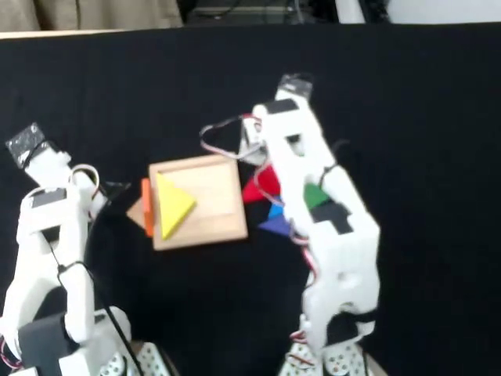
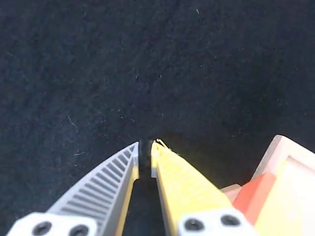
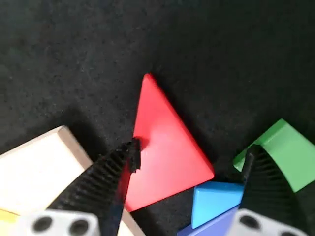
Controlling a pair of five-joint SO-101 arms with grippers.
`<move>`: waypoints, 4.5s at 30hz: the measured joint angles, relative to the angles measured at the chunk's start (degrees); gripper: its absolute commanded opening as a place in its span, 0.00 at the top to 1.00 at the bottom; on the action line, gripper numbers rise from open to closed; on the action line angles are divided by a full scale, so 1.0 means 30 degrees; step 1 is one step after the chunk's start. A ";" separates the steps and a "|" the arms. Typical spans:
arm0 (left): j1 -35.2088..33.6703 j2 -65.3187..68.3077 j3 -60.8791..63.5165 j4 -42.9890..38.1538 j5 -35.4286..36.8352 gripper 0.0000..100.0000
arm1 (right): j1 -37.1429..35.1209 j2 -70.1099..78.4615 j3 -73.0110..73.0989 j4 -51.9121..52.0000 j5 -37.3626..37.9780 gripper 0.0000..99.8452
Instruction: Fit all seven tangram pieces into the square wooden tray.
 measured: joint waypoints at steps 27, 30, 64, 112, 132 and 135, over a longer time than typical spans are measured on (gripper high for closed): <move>0.0440 0.0000 0.0000 0.0000 0.0000 0.93 | -0.1729 0.0938 -0.1172 0.0821 0.0088 0.66; 0.0440 0.0000 0.0000 0.0000 0.0000 0.93 | -0.1729 0.1026 -0.1172 0.1231 0.0088 0.66; 0.0440 0.0000 0.0000 0.0000 0.0000 0.93 | -0.0733 0.1319 -0.0498 -0.0176 -0.0527 0.84; -0.5480 -0.0029 0.1465 0.0234 -0.3341 0.93 | -0.6095 0.1495 -0.3341 0.4864 3.0974 0.84; -0.6593 -0.0176 0.1553 -0.0176 -0.3341 0.94 | -0.9524 -0.2051 0.0059 0.2930 3.1473 0.88; -0.6564 -0.0176 0.1553 -0.0176 -0.3370 0.94 | -1.0051 -0.1758 0.0205 0.2608 3.1473 0.88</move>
